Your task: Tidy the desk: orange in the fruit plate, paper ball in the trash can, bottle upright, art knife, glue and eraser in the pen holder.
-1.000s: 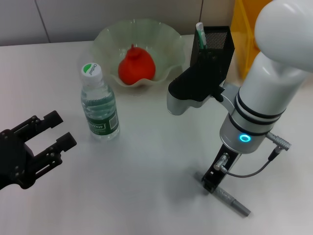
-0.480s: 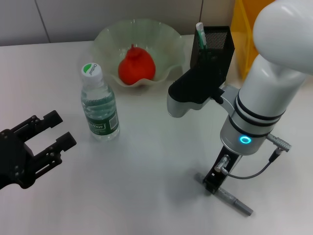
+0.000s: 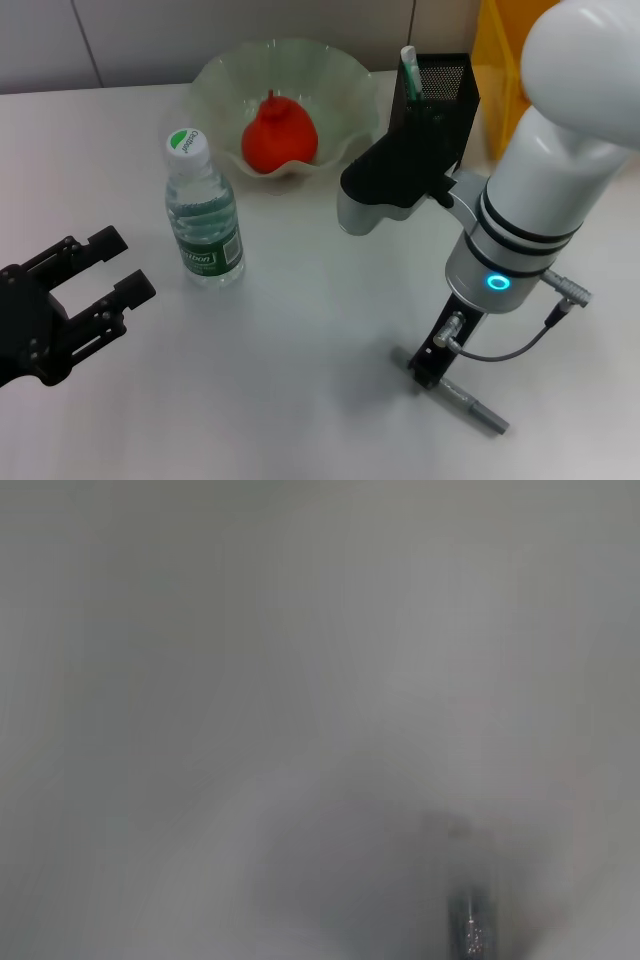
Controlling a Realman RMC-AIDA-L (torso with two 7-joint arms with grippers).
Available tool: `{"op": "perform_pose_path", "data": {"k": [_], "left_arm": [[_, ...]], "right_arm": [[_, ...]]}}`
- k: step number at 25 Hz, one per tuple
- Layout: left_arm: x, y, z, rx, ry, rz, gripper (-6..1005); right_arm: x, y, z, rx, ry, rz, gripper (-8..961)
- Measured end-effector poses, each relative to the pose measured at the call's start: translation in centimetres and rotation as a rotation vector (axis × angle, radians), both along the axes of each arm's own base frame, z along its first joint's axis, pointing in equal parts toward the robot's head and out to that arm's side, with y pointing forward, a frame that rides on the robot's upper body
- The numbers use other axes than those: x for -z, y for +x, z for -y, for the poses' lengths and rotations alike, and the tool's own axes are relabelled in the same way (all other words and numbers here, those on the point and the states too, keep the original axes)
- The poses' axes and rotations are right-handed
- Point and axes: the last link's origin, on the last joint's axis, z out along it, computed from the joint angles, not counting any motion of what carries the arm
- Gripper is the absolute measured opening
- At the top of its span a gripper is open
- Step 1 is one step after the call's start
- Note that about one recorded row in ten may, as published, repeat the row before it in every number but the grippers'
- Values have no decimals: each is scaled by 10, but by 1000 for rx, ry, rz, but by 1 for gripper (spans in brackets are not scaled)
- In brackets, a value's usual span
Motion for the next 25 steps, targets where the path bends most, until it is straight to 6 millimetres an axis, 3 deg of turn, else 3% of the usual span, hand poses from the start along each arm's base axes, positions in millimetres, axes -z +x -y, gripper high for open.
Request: {"op": "perform_pose_path", "data": {"k": [6, 15, 25], "left_arm": [[0, 0, 0, 0, 1, 1, 631], [-1, 1, -1, 3, 4, 2, 631], [-1, 1, -2, 4, 3, 3, 631]], "right_arm": [[-11, -14, -2, -47, 44, -53, 140], [-53, -19, -39, -101, 269, -172, 138], [-74, -33, -66, -214, 456, -289, 137]]}}
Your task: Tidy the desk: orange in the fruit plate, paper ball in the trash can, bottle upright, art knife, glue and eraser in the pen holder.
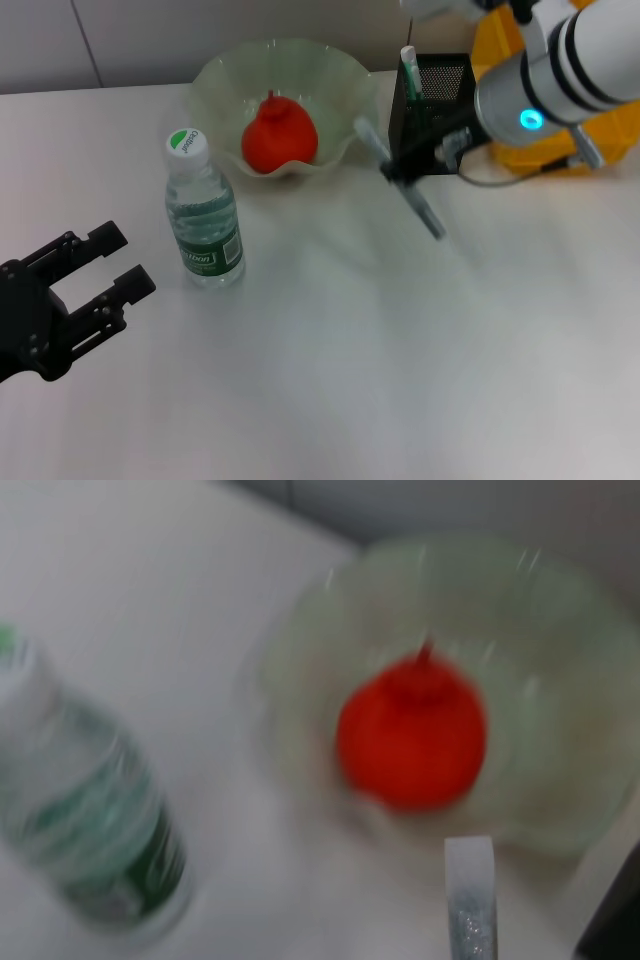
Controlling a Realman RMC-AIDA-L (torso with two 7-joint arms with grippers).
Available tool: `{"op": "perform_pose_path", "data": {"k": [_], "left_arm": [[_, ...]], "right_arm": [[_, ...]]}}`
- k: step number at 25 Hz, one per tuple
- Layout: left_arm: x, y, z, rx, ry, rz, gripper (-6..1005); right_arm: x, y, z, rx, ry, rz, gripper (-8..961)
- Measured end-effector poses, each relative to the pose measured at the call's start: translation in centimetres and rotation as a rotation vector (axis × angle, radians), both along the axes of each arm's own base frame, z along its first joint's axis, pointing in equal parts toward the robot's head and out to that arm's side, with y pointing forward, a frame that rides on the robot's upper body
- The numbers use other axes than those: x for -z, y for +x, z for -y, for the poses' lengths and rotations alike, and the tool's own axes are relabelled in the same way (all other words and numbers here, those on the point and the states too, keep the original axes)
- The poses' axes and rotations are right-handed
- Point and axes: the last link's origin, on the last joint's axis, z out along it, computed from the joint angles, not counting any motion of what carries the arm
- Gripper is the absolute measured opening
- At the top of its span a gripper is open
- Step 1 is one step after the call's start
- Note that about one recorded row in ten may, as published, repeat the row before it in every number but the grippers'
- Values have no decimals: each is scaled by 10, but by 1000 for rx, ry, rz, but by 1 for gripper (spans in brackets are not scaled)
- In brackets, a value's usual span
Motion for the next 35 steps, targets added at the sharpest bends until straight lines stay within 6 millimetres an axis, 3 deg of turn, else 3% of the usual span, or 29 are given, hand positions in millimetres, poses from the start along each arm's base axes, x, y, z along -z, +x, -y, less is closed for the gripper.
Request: {"op": "perform_pose_path", "data": {"k": [10, 22, 29, 35], "left_arm": [[0, -2, 2, -8, -1, 1, 631], [2, -3, 5, -19, -6, 8, 631], [2, -3, 6, -17, -7, 11, 631], [2, -3, 6, -19, -7, 11, 631]], "right_arm": [[-26, -13, -23, -87, 191, -93, 135], [-48, 5, -37, -169, 403, -140, 134], [-47, 21, -44, -179, 458, -135, 133], [-32, 38, -53, -192, 488, -114, 139]]}}
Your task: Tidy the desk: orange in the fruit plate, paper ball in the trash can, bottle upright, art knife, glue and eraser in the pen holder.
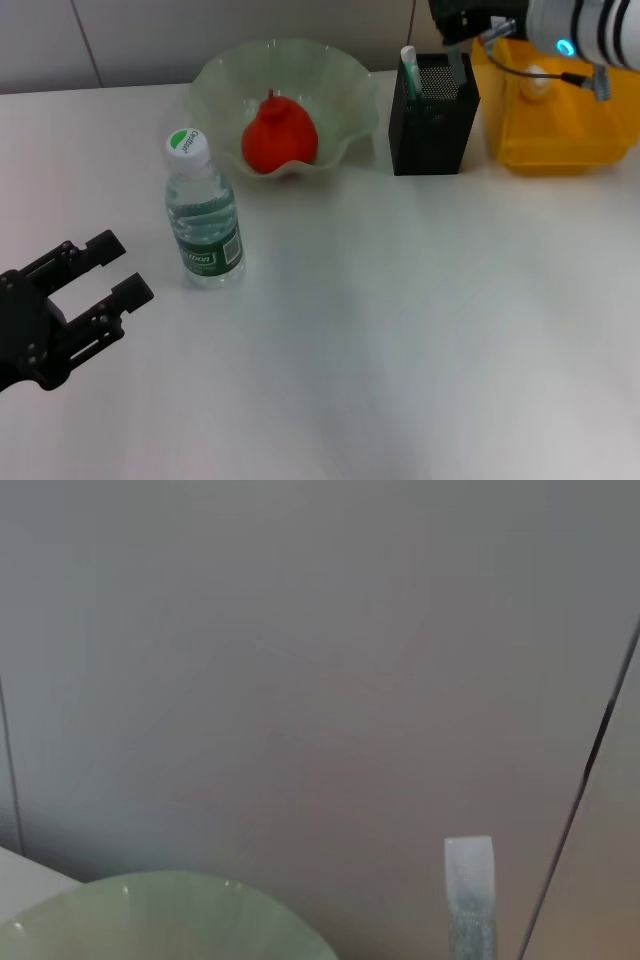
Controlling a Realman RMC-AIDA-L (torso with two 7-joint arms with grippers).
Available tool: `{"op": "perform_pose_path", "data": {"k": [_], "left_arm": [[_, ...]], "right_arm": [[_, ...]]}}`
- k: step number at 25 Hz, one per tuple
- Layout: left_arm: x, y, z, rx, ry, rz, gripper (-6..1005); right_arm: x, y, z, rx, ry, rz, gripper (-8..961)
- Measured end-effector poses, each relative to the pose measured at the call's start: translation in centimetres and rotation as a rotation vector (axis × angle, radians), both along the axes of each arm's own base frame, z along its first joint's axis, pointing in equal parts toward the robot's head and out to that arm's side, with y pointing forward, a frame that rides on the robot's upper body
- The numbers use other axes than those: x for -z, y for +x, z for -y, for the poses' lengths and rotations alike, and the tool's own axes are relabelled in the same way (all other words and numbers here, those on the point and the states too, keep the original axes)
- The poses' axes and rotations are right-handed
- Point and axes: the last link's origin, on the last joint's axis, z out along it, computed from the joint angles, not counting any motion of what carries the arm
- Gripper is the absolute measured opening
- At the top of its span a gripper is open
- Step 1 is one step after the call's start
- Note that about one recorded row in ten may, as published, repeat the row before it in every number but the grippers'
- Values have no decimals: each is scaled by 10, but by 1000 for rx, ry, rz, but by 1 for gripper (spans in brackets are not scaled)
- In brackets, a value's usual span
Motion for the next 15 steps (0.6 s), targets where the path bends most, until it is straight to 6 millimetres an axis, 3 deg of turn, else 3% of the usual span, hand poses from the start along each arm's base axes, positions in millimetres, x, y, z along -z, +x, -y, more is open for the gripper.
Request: {"op": "perform_pose_path", "data": {"k": [15], "left_arm": [[-2, -2, -2, -13, 13, -4, 632]], "right_arm": [[27, 11, -18, -30, 33, 41, 153]]}}
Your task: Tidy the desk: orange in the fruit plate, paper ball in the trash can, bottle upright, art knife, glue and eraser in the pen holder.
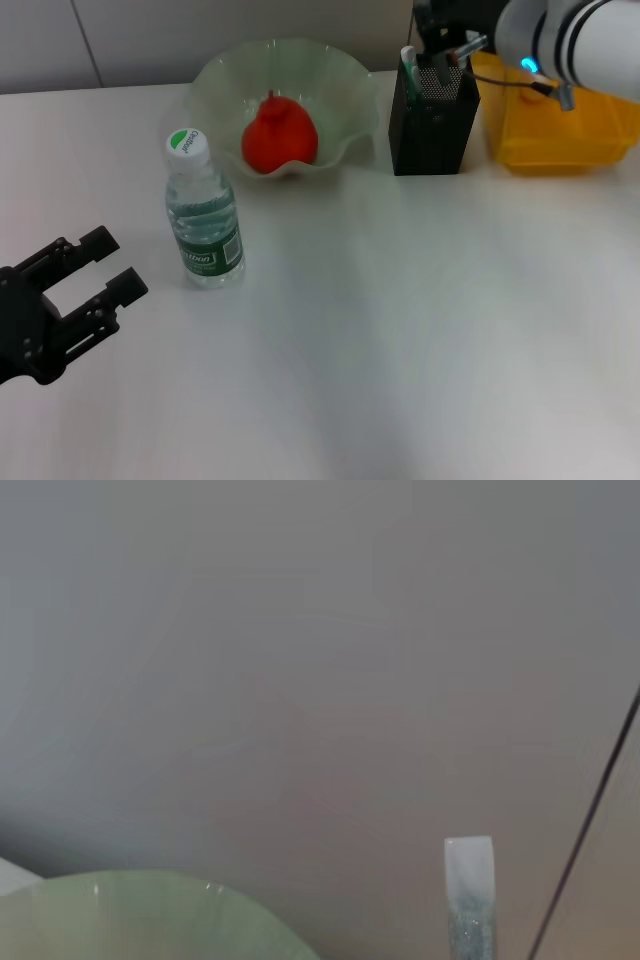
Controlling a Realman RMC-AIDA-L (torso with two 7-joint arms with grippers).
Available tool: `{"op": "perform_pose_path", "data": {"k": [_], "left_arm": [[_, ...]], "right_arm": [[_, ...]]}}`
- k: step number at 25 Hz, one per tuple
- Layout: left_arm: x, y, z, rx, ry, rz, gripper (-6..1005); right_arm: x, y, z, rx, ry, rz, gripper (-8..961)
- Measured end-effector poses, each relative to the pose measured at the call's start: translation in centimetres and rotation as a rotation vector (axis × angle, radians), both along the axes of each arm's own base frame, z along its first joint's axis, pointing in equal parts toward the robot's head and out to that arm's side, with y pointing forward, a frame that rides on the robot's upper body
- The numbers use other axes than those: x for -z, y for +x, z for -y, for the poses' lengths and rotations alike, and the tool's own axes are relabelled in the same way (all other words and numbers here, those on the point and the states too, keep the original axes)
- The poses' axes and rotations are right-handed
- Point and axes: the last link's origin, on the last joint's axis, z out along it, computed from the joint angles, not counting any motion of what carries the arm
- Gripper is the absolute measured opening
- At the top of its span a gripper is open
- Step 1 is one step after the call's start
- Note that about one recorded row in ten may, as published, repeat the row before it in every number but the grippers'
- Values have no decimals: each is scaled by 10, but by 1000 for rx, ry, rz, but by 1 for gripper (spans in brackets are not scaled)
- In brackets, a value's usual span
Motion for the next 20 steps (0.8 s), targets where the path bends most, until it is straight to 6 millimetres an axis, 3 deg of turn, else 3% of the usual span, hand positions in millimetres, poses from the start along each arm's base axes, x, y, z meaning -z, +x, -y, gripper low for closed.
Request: {"op": "perform_pose_path", "data": {"k": [7, 20], "left_arm": [[0, 0, -4, -6, 8, -7, 632], [-1, -1, -7, -17, 16, -13, 632]], "right_arm": [[15, 0, -2, -10, -20, 22, 160], [23, 3, 2, -3, -41, 22, 172]]}}
